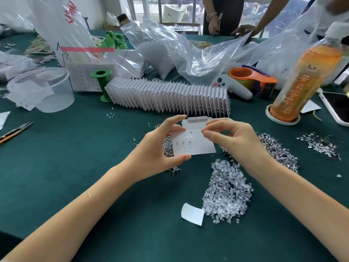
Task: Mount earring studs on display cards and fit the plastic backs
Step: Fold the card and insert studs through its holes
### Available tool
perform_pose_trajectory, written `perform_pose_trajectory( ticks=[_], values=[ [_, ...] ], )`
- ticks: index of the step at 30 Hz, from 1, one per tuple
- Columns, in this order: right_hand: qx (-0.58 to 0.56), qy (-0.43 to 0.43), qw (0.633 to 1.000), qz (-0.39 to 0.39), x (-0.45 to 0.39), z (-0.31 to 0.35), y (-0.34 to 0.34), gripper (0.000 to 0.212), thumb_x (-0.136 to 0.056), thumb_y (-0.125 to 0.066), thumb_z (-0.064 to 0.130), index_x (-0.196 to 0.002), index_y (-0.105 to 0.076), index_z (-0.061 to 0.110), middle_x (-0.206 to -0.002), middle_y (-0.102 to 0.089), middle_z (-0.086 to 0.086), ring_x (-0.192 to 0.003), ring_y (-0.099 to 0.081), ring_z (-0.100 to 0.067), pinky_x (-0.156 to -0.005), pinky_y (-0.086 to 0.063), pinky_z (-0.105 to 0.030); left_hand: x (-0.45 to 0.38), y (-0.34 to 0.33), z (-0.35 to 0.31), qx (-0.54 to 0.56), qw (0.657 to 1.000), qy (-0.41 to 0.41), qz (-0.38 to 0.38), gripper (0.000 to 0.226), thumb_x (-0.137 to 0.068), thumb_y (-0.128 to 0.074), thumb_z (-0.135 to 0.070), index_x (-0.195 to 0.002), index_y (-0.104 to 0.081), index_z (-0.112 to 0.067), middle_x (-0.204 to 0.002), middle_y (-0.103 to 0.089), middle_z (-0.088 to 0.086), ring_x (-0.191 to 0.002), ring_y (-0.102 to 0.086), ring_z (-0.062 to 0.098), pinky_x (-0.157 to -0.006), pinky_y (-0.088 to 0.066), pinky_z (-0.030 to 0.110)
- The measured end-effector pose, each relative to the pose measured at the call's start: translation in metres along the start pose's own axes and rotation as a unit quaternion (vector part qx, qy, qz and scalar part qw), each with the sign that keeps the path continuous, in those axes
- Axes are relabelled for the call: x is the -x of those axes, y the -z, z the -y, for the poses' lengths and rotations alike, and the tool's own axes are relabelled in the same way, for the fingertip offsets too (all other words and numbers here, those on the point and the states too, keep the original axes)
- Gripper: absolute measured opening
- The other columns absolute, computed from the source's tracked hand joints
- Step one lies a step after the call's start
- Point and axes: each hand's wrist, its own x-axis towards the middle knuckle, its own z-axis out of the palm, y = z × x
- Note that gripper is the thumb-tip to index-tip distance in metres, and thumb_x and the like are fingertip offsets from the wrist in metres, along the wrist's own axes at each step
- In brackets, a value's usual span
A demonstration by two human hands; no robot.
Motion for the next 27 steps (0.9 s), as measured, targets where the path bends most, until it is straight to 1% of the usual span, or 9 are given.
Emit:
perform_pose_trajectory(
  ticks=[2,4,7,14,17,19,21,23,27],
  values=[
    [0.000,-0.026,1.000,0.008,0.000,-0.005,-0.003,0.005,-0.077,-0.077,0.022,-0.075,-0.076,0.027,-0.103,-0.067,0.011,-0.091,-0.062,-0.002,-0.076,-0.048,-0.012,0.001,0.000,-0.002,0.005,1.000,-0.006,0.003,0.085,-0.069,-0.082,-0.032,-0.139,-0.033,-0.034,-0.119,-0.061,-0.011,-0.112,-0.053,-0.004,-0.100,-0.035,0.012],
    [-0.002,-0.044,0.999,0.017,0.000,-0.007,-0.005,0.004,-0.077,-0.077,0.025,-0.075,-0.076,0.028,-0.106,-0.065,0.014,-0.094,-0.061,0.001,-0.081,-0.046,-0.016,0.001,0.000,-0.003,0.013,1.000,-0.009,0.005,0.085,-0.069,-0.082,-0.031,-0.139,-0.034,-0.033,-0.119,-0.061,-0.012,-0.113,-0.054,-0.001,-0.101,-0.035,0.014],
    [0.002,-0.054,0.998,0.019,0.000,-0.008,-0.006,0.004,-0.078,-0.076,0.028,-0.075,-0.076,0.030,-0.109,-0.064,0.018,-0.098,-0.058,0.007,-0.080,-0.041,-0.014,0.001,0.000,-0.005,0.022,1.000,-0.011,0.012,0.085,-0.070,-0.082,-0.031,-0.139,-0.033,-0.033,-0.119,-0.061,-0.012,-0.114,-0.055,0.002,-0.102,-0.036,0.016],
    [-0.029,-0.056,0.998,0.020,0.002,-0.009,-0.007,0.005,-0.078,-0.076,0.026,-0.075,-0.077,0.029,-0.112,-0.063,0.018,-0.106,-0.058,0.000,-0.090,-0.042,-0.022,0.001,0.000,-0.006,0.030,0.999,-0.013,0.016,0.084,-0.070,-0.081,-0.032,-0.139,-0.033,-0.032,-0.119,-0.061,-0.013,-0.115,-0.055,0.004,-0.103,-0.037,0.019],
    [-0.049,-0.063,0.996,0.028,0.002,-0.009,-0.007,0.004,-0.078,-0.077,0.023,-0.075,-0.077,0.027,-0.113,-0.063,0.014,-0.107,-0.061,-0.008,-0.095,-0.048,-0.033,0.001,0.000,-0.007,0.032,0.999,-0.011,0.014,0.084,-0.070,-0.082,-0.031,-0.139,-0.034,-0.031,-0.119,-0.061,-0.014,-0.114,-0.055,0.005,-0.102,-0.037,0.018],
    [-0.054,-0.068,0.996,0.034,0.003,-0.009,-0.007,0.005,-0.078,-0.077,0.021,-0.076,-0.077,0.026,-0.114,-0.063,0.012,-0.106,-0.061,-0.010,-0.097,-0.049,-0.037,0.001,0.001,-0.008,0.034,0.999,-0.010,0.010,0.084,-0.070,-0.082,-0.031,-0.139,-0.034,-0.031,-0.118,-0.061,-0.014,-0.113,-0.056,0.005,-0.101,-0.038,0.019],
    [-0.053,-0.070,0.995,0.040,0.003,-0.009,-0.007,0.006,-0.078,-0.077,0.020,-0.077,-0.077,0.026,-0.114,-0.063,0.011,-0.105,-0.062,-0.009,-0.096,-0.049,-0.035,0.001,0.002,-0.009,0.037,0.999,-0.007,0.008,0.083,-0.070,-0.081,-0.033,-0.139,-0.035,-0.031,-0.118,-0.062,-0.014,-0.113,-0.056,0.006,-0.102,-0.039,0.022],
    [-0.052,-0.069,0.995,0.044,0.004,-0.009,-0.006,0.010,-0.080,-0.075,0.020,-0.082,-0.074,0.029,-0.112,-0.065,0.009,-0.100,-0.063,-0.007,-0.091,-0.050,-0.030,0.001,0.002,-0.009,0.041,0.999,-0.005,0.006,0.082,-0.070,-0.080,-0.033,-0.139,-0.035,-0.031,-0.118,-0.062,-0.013,-0.113,-0.056,0.007,-0.102,-0.039,0.022],
    [-0.078,-0.060,0.995,0.023,0.003,-0.005,-0.002,0.028,-0.083,-0.071,0.024,-0.105,-0.062,0.038,-0.114,-0.063,0.007,-0.101,-0.061,-0.008,-0.079,-0.047,-0.021,0.001,0.003,-0.011,0.045,0.999,-0.002,0.003,0.083,-0.070,-0.080,-0.033,-0.139,-0.033,-0.032,-0.118,-0.062,-0.012,-0.114,-0.056,0.007,-0.102,-0.038,0.021]
  ],
)
